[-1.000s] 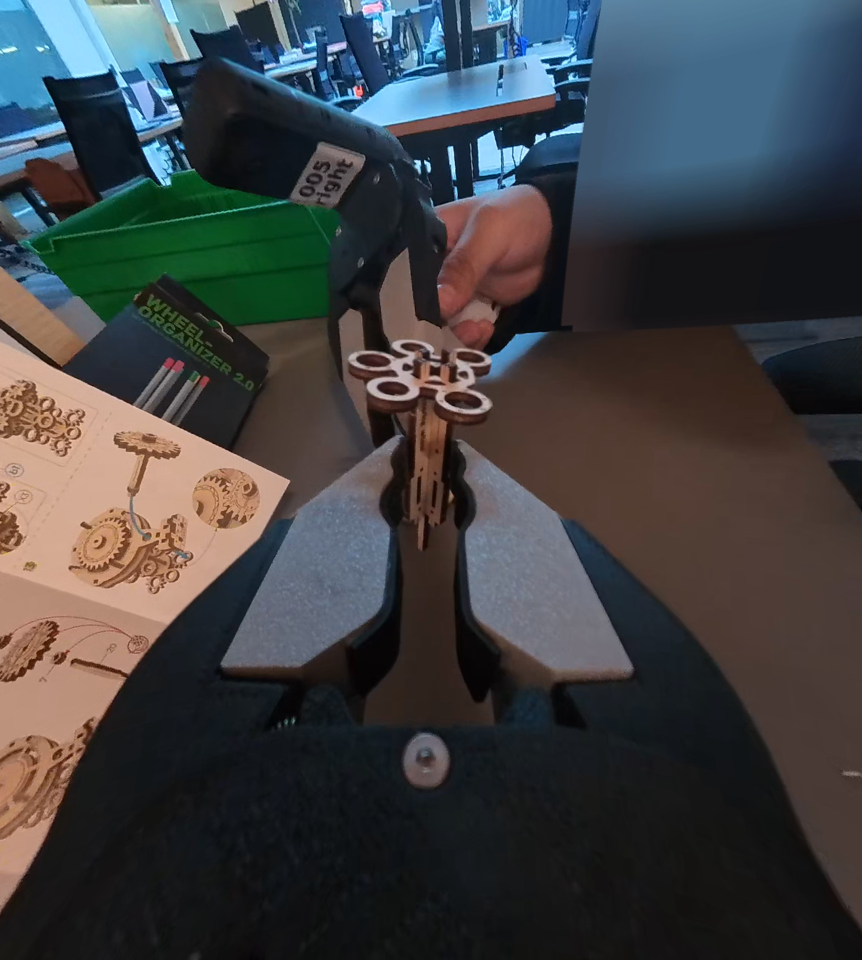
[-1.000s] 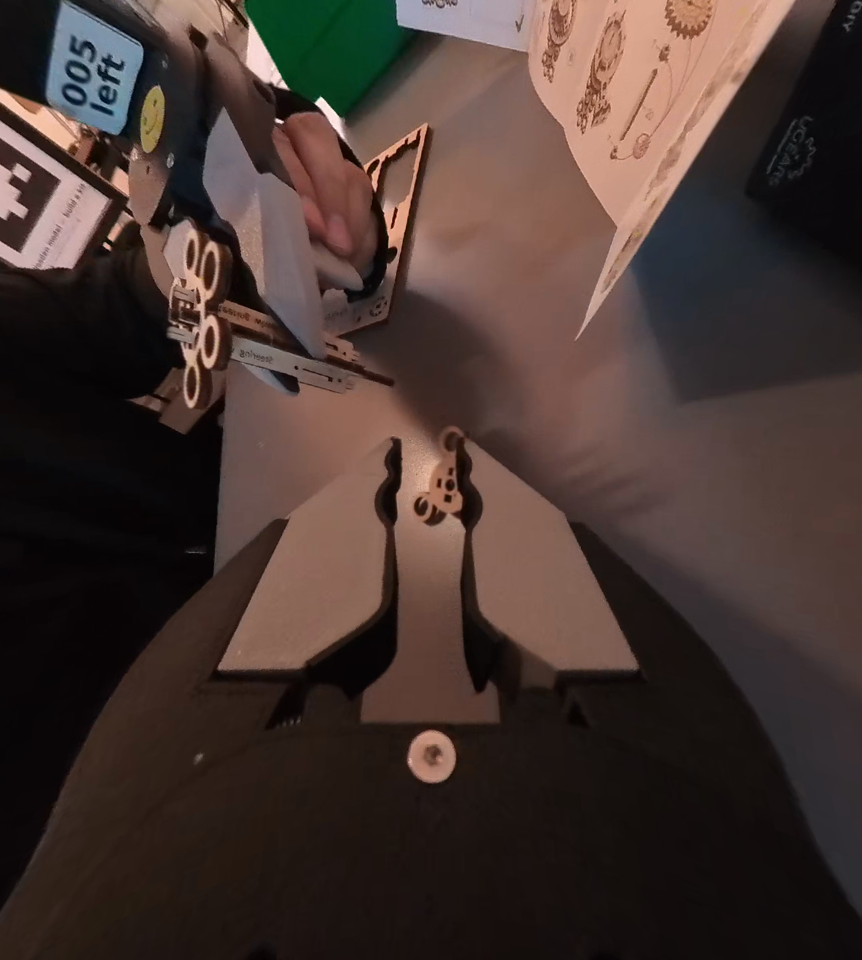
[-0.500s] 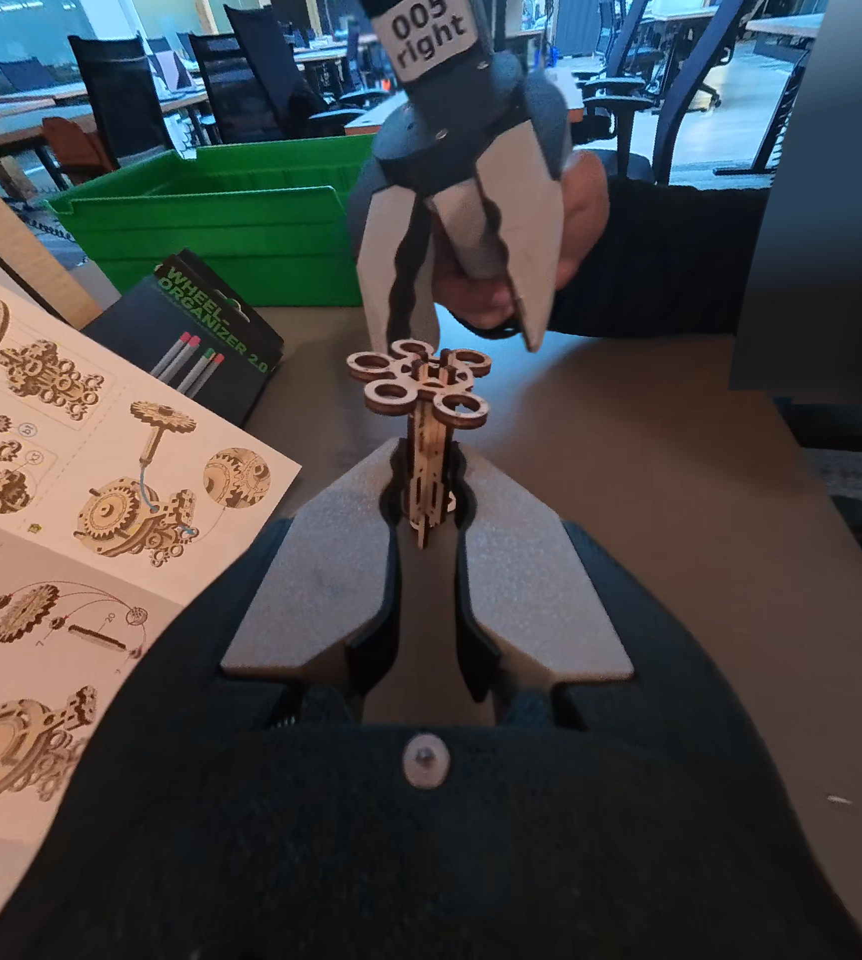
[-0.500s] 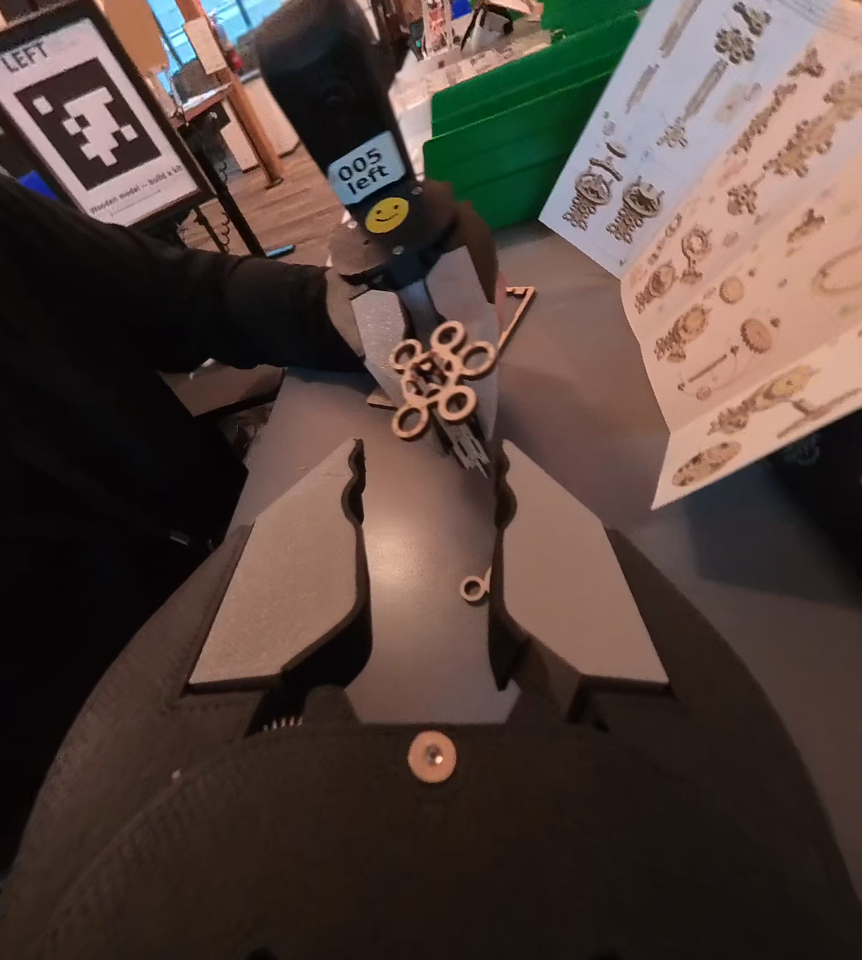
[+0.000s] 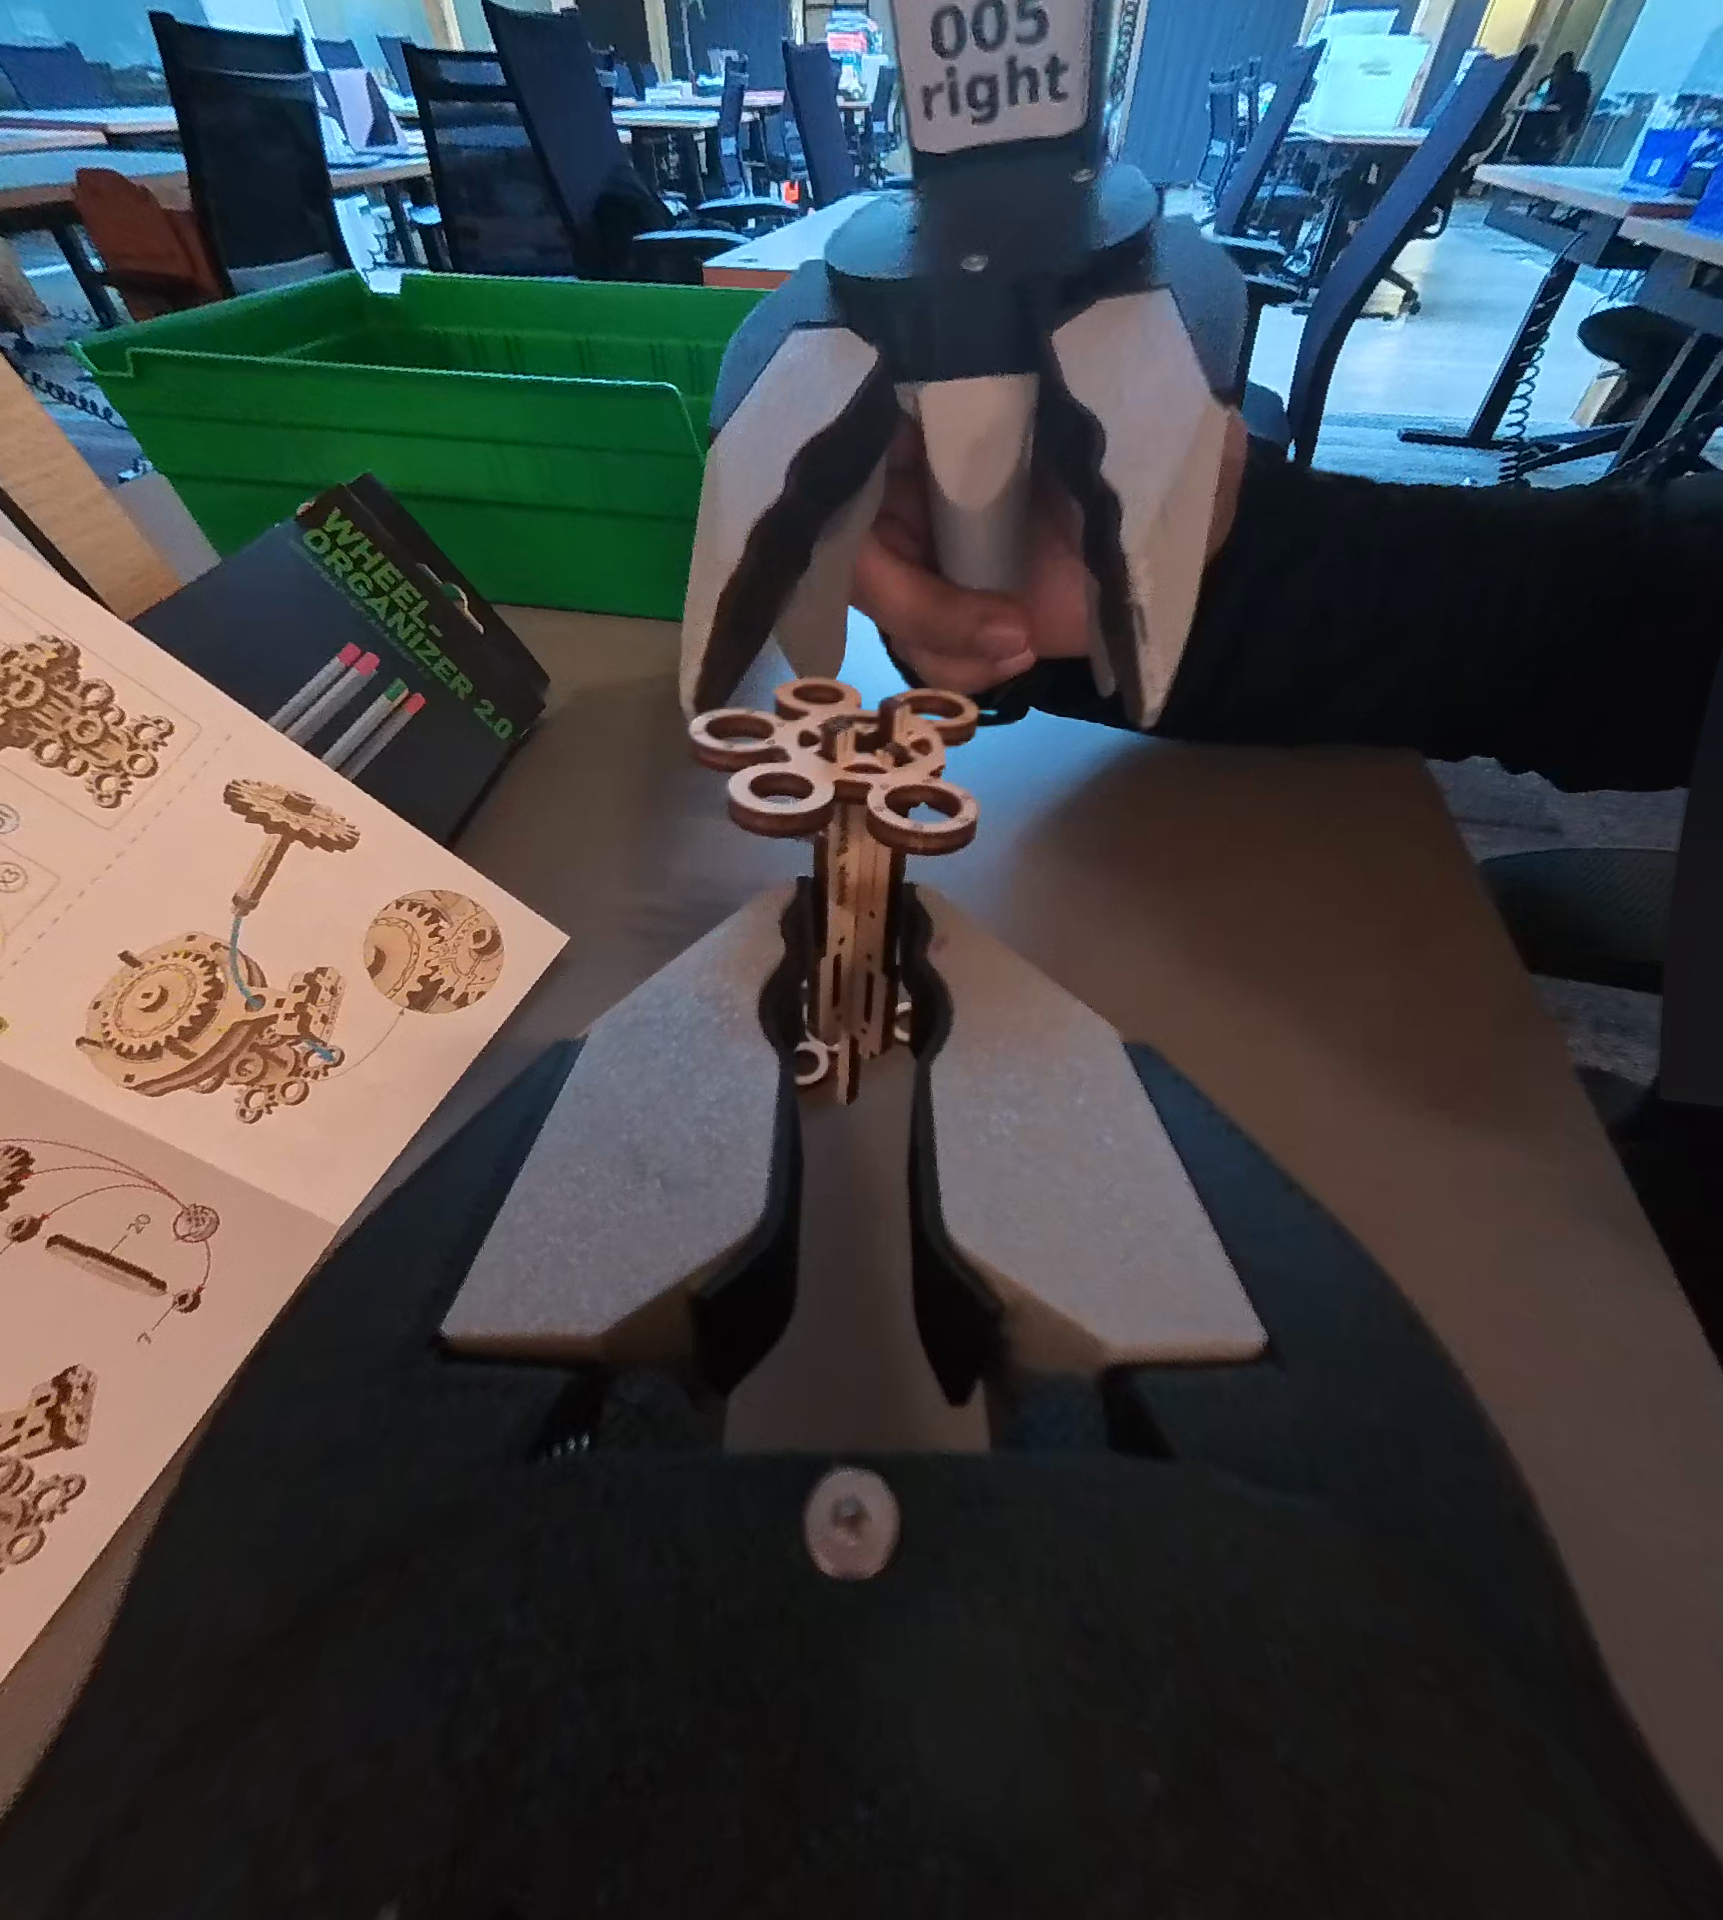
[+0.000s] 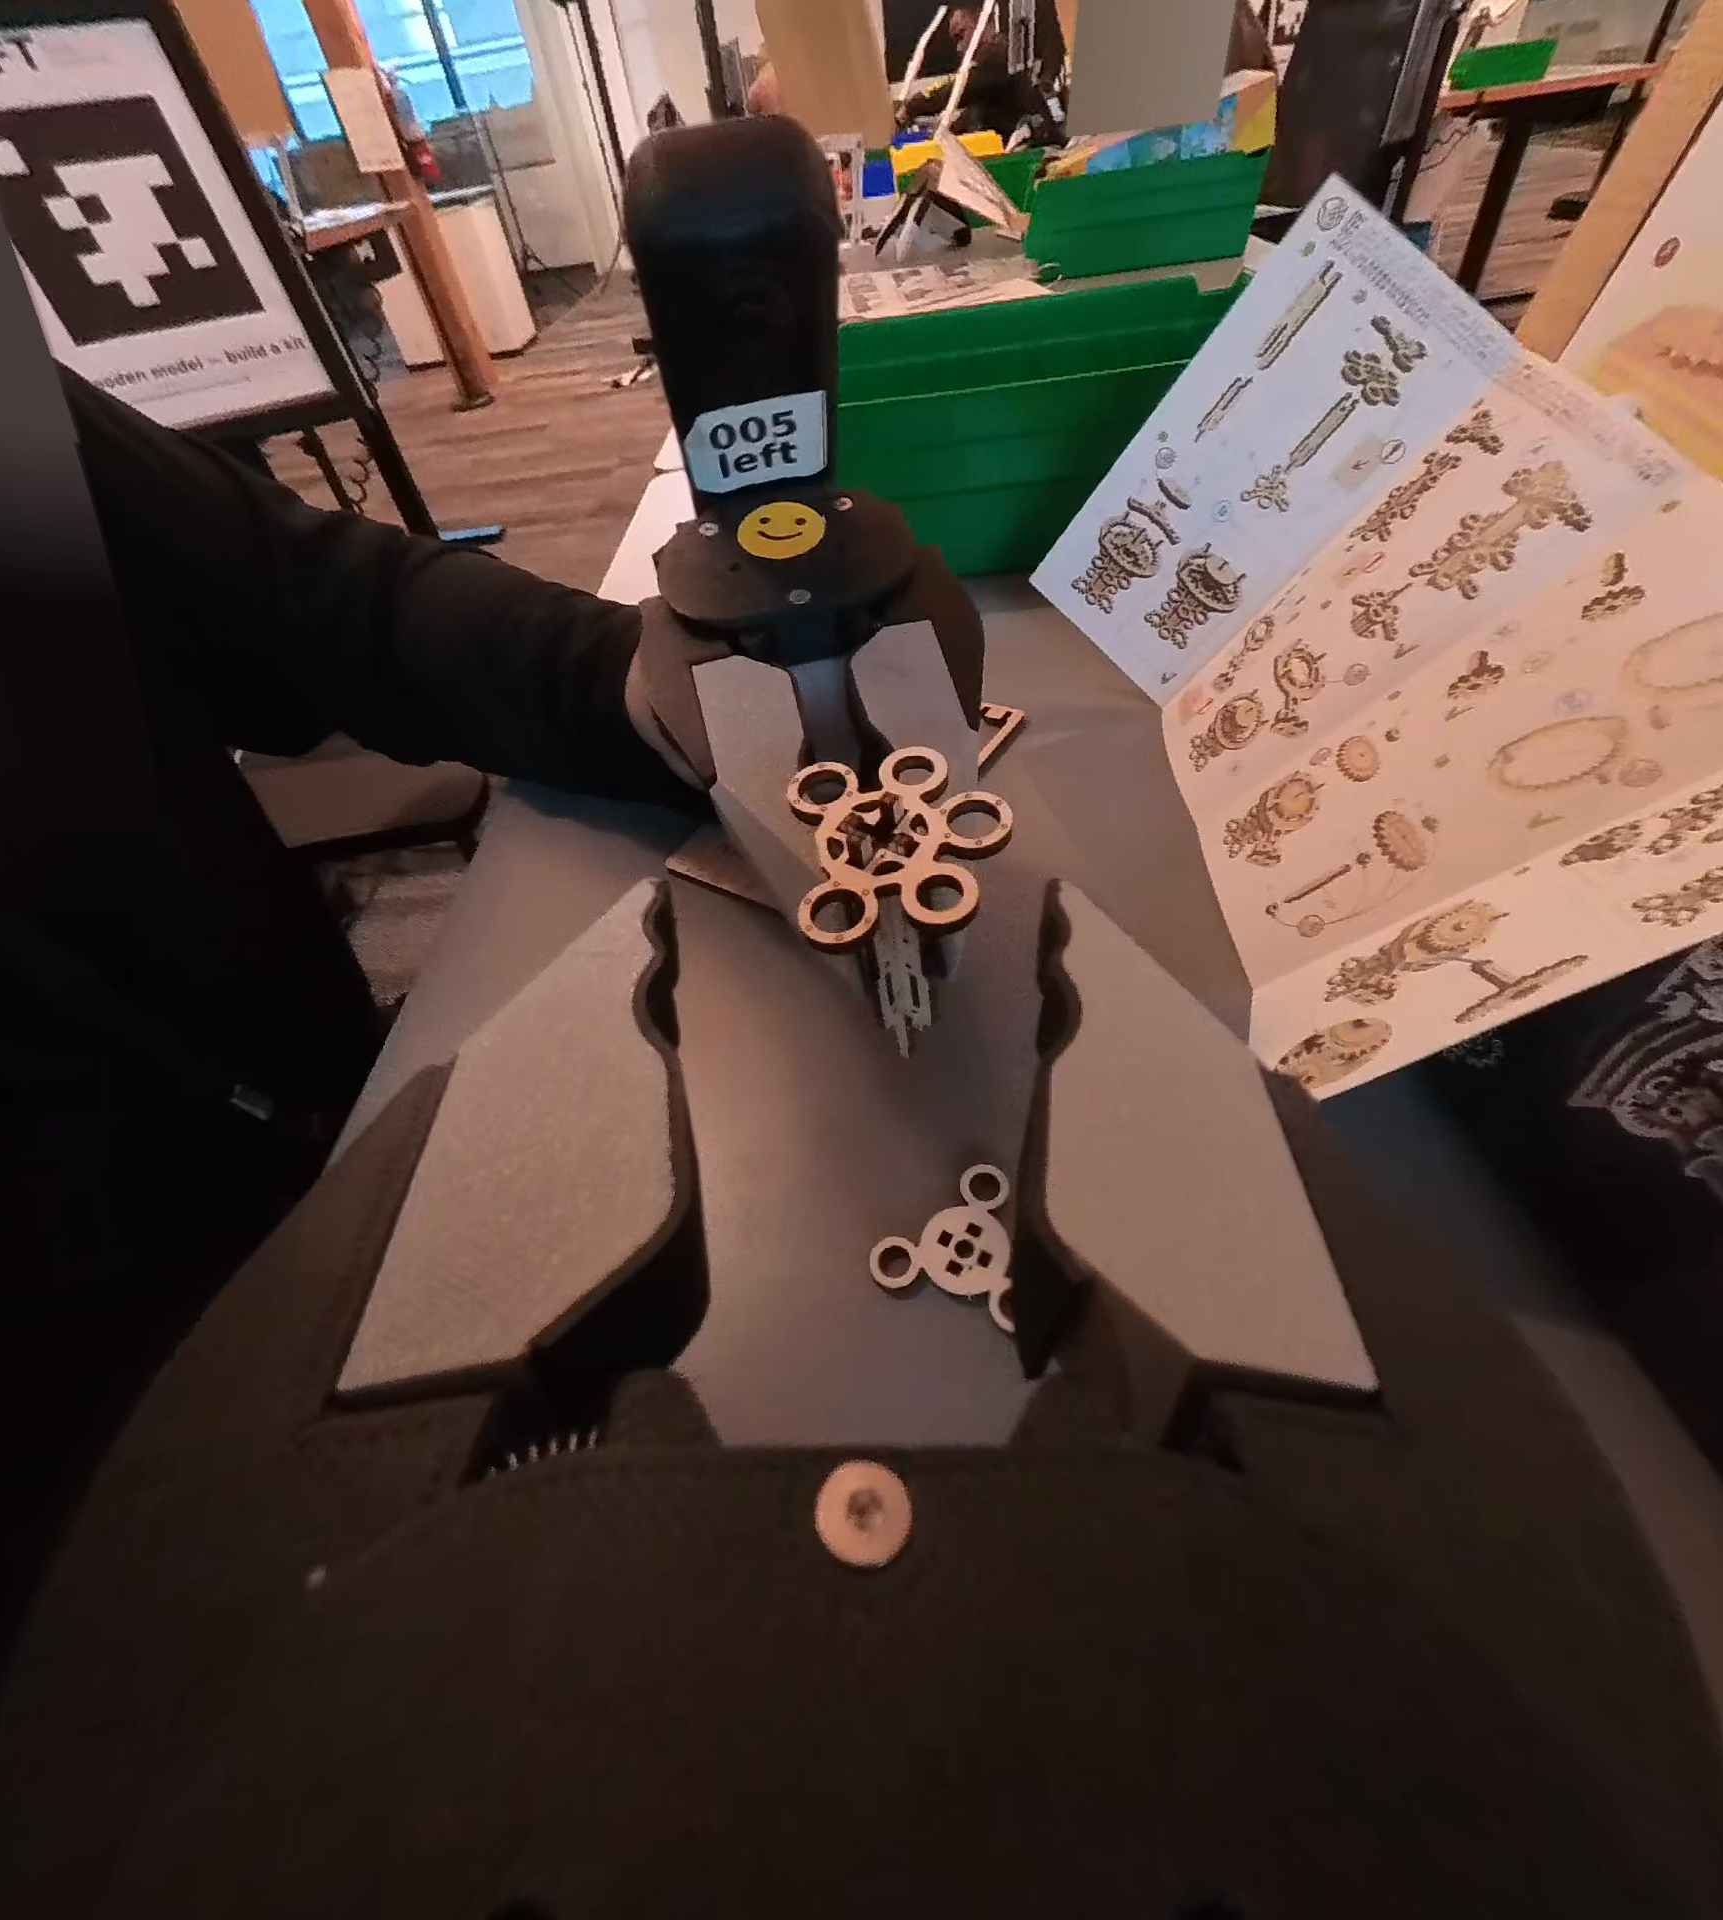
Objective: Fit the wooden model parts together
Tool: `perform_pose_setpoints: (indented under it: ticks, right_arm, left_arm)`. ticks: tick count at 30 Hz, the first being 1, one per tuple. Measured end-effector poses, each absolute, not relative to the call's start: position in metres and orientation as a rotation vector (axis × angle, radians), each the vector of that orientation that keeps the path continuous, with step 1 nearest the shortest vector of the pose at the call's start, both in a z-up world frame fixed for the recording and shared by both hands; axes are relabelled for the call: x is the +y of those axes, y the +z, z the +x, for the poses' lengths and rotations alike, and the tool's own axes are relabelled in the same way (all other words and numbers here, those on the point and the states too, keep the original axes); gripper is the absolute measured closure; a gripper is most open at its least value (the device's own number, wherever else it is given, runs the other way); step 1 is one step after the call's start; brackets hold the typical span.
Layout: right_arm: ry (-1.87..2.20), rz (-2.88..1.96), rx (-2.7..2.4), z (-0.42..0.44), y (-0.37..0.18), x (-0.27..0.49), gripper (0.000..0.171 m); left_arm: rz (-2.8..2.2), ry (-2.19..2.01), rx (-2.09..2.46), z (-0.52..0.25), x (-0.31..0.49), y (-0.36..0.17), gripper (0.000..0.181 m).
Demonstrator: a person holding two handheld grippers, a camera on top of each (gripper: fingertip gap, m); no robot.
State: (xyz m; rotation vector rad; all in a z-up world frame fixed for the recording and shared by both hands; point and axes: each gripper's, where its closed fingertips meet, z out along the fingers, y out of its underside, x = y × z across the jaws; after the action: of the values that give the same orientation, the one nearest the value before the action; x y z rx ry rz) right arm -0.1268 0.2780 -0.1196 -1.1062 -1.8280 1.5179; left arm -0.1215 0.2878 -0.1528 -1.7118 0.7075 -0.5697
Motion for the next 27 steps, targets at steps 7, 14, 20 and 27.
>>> perform_pose_setpoints:
  ticks: [7,14,20,27]
  right_arm:
    - [1.484,-1.084,-1.838,-0.129,-0.122,0.272,0.107]
    - [1.451,-1.087,-1.838,-0.131,-0.124,0.271,0.111]
    - [1.435,-1.084,-1.849,-0.132,-0.127,0.270,0.112]
    - [1.362,-1.076,-1.868,-0.134,-0.132,0.270,0.123]
  left_arm:
    - [-1.704,-0.579,0.726,-0.117,0.286,-0.154,0.168]
    - [-1.705,-0.587,0.730,-0.114,0.285,-0.154,0.169]
    - [-1.709,-0.589,0.739,-0.112,0.284,-0.155,0.169]
    - [-1.713,-0.598,0.737,-0.111,0.284,-0.155,0.169]
